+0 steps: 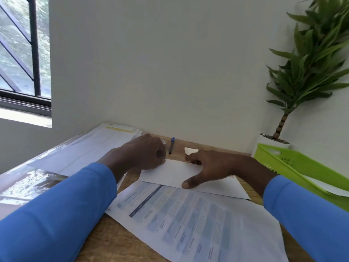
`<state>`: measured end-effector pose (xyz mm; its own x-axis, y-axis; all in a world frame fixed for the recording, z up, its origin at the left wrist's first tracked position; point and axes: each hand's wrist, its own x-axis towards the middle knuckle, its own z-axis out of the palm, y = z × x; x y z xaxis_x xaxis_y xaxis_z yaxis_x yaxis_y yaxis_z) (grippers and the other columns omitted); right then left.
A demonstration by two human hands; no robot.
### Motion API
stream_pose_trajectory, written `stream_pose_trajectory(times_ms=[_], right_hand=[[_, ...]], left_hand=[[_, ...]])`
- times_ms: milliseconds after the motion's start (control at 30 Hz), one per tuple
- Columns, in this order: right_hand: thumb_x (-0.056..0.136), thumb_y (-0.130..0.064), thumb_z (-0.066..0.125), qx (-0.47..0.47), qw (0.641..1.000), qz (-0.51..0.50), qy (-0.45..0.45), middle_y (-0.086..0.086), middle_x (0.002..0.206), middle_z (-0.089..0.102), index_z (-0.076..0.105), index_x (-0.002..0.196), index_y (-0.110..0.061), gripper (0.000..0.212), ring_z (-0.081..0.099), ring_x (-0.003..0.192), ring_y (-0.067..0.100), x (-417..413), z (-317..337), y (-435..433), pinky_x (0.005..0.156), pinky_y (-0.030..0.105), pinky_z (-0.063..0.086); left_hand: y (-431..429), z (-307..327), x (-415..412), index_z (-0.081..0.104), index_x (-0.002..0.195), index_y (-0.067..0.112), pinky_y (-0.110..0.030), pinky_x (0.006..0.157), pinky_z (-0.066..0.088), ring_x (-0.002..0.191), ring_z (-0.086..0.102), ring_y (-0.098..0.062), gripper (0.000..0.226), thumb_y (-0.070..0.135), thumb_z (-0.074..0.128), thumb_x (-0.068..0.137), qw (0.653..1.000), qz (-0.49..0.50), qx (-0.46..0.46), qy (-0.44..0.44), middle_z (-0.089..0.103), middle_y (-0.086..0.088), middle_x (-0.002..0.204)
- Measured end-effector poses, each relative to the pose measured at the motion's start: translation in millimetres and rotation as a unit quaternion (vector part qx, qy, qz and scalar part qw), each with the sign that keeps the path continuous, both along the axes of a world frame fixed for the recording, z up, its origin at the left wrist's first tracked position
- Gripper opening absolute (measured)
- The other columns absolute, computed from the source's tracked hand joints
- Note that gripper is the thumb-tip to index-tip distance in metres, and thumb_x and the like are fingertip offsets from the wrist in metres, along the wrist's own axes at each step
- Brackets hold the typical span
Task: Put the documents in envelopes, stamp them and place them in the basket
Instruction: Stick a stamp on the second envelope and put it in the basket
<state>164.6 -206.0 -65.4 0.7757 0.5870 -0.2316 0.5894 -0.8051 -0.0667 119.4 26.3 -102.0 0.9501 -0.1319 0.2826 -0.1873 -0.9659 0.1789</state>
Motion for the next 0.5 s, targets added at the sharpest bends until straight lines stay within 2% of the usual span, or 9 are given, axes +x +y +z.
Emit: stream_pose_trajectory(times_ms=[100, 167, 200, 267, 367, 400, 500], right_hand=[[0.062, -0.077, 0.077, 0.024, 1.000, -0.004, 0.000, -0.010, 0.161, 0.034, 0.030, 0.157, -0.027, 0.118, 0.043, 0.138, 0.014, 3.8, -2.8, 3.0, 0.115, 0.035, 0.036], [0.061, -0.073, 0.081, 0.037, 0.999, -0.019, 0.009, -0.009, 0.157, 0.040, 0.034, 0.155, -0.026, 0.116, 0.046, 0.135, 0.016, 6.2, -0.8, 5.4, 0.114, 0.036, 0.039], [0.062, -0.069, 0.083, 0.047, 0.998, -0.028, 0.011, -0.008, 0.148, 0.049, 0.040, 0.152, -0.026, 0.108, 0.051, 0.129, 0.016, 6.4, 0.4, 5.9, 0.109, 0.035, 0.042], [0.069, -0.055, 0.087, 0.088, 0.995, -0.037, 0.012, -0.006, 0.121, 0.065, 0.059, 0.136, -0.023, 0.079, 0.063, 0.108, 0.017, 9.5, 4.7, 4.2, 0.092, 0.030, 0.051], [0.083, -0.035, 0.081, 0.179, 0.983, -0.037, 0.006, 0.005, 0.097, 0.072, 0.074, 0.106, -0.015, 0.031, 0.067, 0.086, 0.018, 13.9, 15.8, -5.6, 0.074, 0.031, 0.051], [0.088, -0.032, 0.077, 0.202, 0.979, -0.038, -0.002, 0.009, 0.094, 0.072, 0.075, 0.101, -0.011, 0.024, 0.066, 0.082, 0.018, 13.2, 21.0, -10.3, 0.072, 0.032, 0.051], [0.098, -0.028, 0.064, 0.240, 0.969, -0.047, -0.039, 0.011, 0.096, 0.071, 0.070, 0.097, -0.008, 0.021, 0.064, 0.083, 0.020, 5.3, 39.5, -24.9, 0.074, 0.036, 0.052]], left_hand=[[-3.5, 5.1, -4.7, 0.076, 0.105, 0.026, -0.033, 0.083, 0.057, 0.097, 0.067, -0.015, 0.020, 0.036, 0.066, 0.092, 1.000, 0.003, 0.009, -0.025, 0.073, 0.009, 0.104], [-7.1, 8.0, -7.8, 0.075, 0.110, 0.028, -0.035, 0.083, 0.057, 0.100, 0.067, -0.017, 0.022, 0.038, 0.066, 0.092, 0.999, -0.006, 0.006, -0.053, 0.073, 0.007, 0.109], [-9.2, 8.4, -9.2, 0.074, 0.112, 0.029, -0.034, 0.084, 0.055, 0.102, 0.066, -0.018, 0.024, 0.039, 0.065, 0.093, 0.998, -0.012, 0.006, -0.069, 0.073, 0.007, 0.112], [-14.2, 7.8, -10.1, 0.072, 0.118, 0.031, -0.033, 0.087, 0.051, 0.110, 0.063, -0.019, 0.027, 0.042, 0.062, 0.095, 0.995, -0.024, 0.016, -0.098, 0.069, 0.007, 0.118], [-22.1, 6.1, -9.4, 0.067, 0.125, 0.032, -0.038, 0.094, 0.048, 0.119, 0.057, -0.019, 0.032, 0.044, 0.059, 0.097, 0.988, -0.048, 0.020, -0.145, 0.065, 0.008, 0.128], [-25.1, 5.9, -9.4, 0.066, 0.126, 0.033, -0.039, 0.094, 0.048, 0.119, 0.056, -0.019, 0.033, 0.044, 0.058, 0.096, 0.984, -0.056, 0.018, -0.171, 0.064, 0.009, 0.129], [-39.4, 5.6, -13.7, 0.064, 0.129, 0.030, -0.038, 0.090, 0.046, 0.111, 0.058, -0.019, 0.037, 0.047, 0.055, 0.097, 0.963, -0.084, 0.020, -0.256, 0.065, 0.008, 0.124]])
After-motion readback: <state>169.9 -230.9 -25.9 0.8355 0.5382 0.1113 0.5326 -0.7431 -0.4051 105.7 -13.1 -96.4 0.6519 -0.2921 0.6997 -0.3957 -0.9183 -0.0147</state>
